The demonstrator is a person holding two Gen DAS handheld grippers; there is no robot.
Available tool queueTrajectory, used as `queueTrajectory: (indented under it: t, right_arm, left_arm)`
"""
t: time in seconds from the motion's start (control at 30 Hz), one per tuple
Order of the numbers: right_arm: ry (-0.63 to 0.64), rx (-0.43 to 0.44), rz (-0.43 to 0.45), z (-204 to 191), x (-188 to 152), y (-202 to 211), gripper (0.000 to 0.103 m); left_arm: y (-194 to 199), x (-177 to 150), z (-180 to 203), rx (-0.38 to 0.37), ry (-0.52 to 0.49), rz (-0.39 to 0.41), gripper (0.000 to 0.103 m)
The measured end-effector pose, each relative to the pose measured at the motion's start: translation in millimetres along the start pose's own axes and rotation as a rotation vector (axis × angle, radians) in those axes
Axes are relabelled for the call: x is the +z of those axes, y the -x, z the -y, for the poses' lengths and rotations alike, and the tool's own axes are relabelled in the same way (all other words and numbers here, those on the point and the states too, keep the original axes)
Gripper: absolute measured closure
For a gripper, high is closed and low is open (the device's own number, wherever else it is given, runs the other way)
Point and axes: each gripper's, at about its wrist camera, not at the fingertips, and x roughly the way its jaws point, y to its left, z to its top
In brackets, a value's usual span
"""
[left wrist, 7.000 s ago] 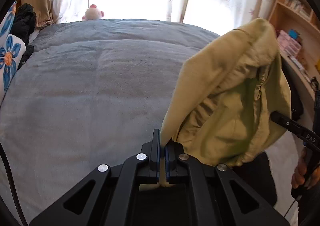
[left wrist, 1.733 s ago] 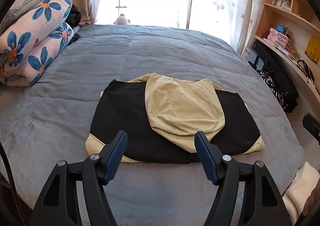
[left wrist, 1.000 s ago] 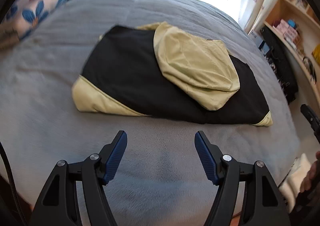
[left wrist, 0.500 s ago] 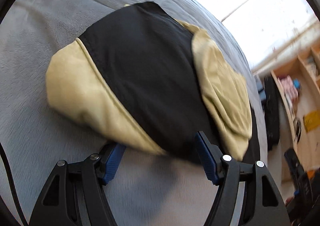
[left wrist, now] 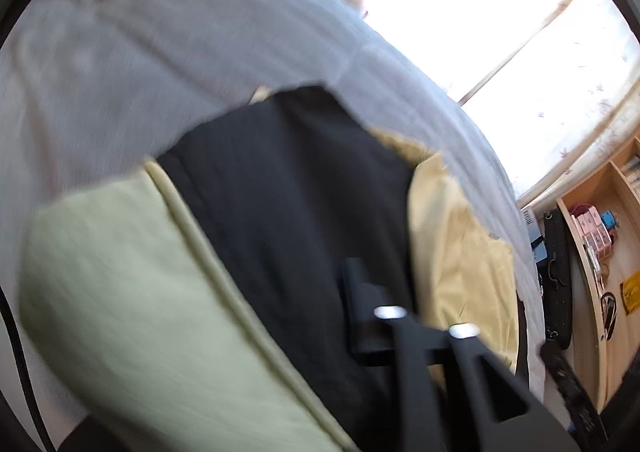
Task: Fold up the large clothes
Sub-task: 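Grasp the bundle's yellow side edge with both tools and lift it, then fold the lifted half over onto the other half and release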
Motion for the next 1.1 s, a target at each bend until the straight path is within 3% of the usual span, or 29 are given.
queueTrajectory:
  t: [0.17,0.3,0.43,0.63,0.73,0.8,0.93,1.1]
  right_arm:
    - [0.01,0.002,-0.062,-8,-2,-43,0.089]
    - [0.028,0.026,-0.181,-14,-25,-80,0.089]
    - [0.032,0.026,-0.151,-15,-34,-77,0.089]
    - [-0.072,0.174,-0.221,13,-32,-67,0.089]
    - [-0.191,0.266,-0.248,41,-35,-43,0.089]
    - [-0.3,0.285,-0.208,70,-41,-15,0.089]
    - [-0.437,0.065,-0.08,140,-63,44,0.086]
    - [-0.625,-0.186,-0.031,218,-99,82,0.086]
  left_arm:
    - [26,-6,37,0.071,-0.188,0.14,0.096]
    - [49,-11,69,0.072,-0.316,0.229,0.096]
    - [61,-21,112,0.074,-0.469,0.263,0.097]
    - [66,-33,171,0.046,-0.611,0.277,0.097]
    - [63,-49,210,0.038,-0.719,0.285,0.097]
    - [60,-63,237,-0.002,-0.784,0.28,0.097]
    - [43,-106,292,-0.095,-0.902,0.233,0.097]
    - [-3,-177,344,-0.201,-1.037,0.098,0.096]
